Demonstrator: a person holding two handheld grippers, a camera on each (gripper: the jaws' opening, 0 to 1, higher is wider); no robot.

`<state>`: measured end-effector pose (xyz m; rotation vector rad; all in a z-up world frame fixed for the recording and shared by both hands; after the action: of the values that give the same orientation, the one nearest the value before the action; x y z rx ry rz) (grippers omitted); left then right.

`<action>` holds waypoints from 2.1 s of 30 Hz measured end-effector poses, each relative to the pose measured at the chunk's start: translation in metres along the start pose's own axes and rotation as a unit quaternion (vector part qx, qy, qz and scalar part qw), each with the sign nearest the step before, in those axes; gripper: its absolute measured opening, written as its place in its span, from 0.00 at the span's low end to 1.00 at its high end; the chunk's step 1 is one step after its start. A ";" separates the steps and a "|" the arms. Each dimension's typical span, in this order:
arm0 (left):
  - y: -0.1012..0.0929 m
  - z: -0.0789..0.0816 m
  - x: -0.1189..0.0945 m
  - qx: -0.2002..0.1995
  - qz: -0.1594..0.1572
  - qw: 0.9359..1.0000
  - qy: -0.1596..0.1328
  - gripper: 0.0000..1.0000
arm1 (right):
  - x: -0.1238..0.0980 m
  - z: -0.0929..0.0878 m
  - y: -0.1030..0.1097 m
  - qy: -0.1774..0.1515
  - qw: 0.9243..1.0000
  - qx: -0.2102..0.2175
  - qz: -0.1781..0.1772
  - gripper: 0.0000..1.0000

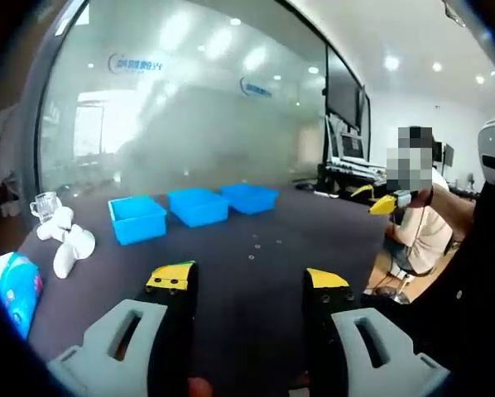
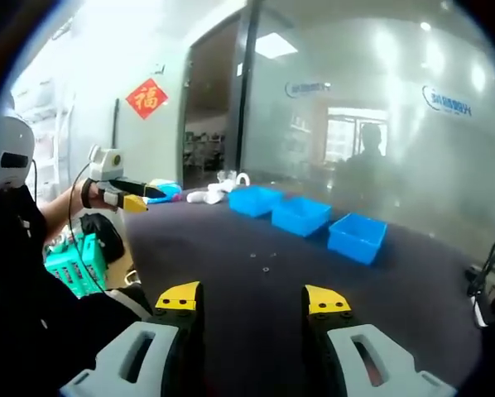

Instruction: Sort the screws, nuts, and washers into the corresponding bins

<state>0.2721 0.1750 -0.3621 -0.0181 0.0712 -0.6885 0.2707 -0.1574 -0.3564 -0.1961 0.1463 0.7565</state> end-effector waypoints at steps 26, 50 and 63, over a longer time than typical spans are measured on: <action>-0.012 -0.011 -0.006 0.001 -0.001 0.999 0.034 0.48 | 0.080 0.012 -0.002 0.155 0.970 -0.089 0.164 0.36; -0.021 -0.014 -0.003 -0.008 0.000 0.999 0.036 0.47 | 0.167 -0.026 -0.011 0.315 0.903 -0.160 0.244 0.30; -0.017 -0.018 -0.001 -0.019 -0.001 0.999 0.038 0.46 | 0.180 -0.037 -0.010 0.339 0.890 -0.163 0.256 0.21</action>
<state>0.2593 0.1619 -0.3796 -0.0276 0.1577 -0.6905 0.4048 -0.0530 -0.4278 -0.7667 0.7626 1.2164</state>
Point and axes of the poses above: the point that each gripper's makers call its tool centre point, and the gripper's own axes: x roughly forward along the fingers, y roughly to its left, z roughly out of its top, the point moved 4 cm from there along -x, roughly backward along the fingers, and after that the axes turned 7 degrees about -y, right-handed, at the moved point
